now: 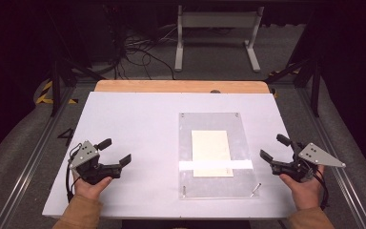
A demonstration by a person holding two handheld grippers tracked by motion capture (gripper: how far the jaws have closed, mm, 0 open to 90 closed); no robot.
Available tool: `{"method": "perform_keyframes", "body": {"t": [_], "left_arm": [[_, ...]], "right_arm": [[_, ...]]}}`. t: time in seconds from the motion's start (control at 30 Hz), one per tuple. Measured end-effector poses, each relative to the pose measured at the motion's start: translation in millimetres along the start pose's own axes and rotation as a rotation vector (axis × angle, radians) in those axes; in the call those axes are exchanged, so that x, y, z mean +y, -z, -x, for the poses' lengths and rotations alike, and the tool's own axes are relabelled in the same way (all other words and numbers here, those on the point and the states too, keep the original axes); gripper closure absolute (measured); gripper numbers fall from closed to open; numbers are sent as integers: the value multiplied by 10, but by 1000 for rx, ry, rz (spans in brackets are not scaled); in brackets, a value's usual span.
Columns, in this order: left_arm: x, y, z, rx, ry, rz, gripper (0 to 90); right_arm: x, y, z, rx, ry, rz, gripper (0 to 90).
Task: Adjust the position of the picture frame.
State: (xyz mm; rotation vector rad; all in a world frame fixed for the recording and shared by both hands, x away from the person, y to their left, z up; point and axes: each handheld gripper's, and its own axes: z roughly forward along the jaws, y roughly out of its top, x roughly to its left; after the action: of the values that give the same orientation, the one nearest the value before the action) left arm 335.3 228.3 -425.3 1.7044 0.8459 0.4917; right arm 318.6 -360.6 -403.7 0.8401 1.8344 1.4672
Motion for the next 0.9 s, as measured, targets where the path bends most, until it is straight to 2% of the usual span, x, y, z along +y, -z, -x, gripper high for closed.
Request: {"method": "perform_keyframes", "body": {"t": [0.3, 0.4, 0.43, 0.47, 0.67, 0.9], "left_arm": [[1, -12, 20, 6, -9, -9, 67], [11, -17, 22, 6, -6, -9, 71], [15, -23, 22, 3, -6, -11, 77], [17, -32, 26, 0, -3, -9, 77], [42, -74, 46, -13, -8, -15, 90], [53, -119, 57, -25, -8, -20, 93]], "right_arm": [[42, 43, -75, 21, 10, -16, 171], [68, 73, -128, 46, 3, -23, 199], [82, 90, -171, 70, 2, -37, 219], [82, 90, -171, 70, 2, -37, 219], [112, 174, -333, 151, 10, -92, 268], [21, 251, -437, 198, 5, -181, 274]]}}
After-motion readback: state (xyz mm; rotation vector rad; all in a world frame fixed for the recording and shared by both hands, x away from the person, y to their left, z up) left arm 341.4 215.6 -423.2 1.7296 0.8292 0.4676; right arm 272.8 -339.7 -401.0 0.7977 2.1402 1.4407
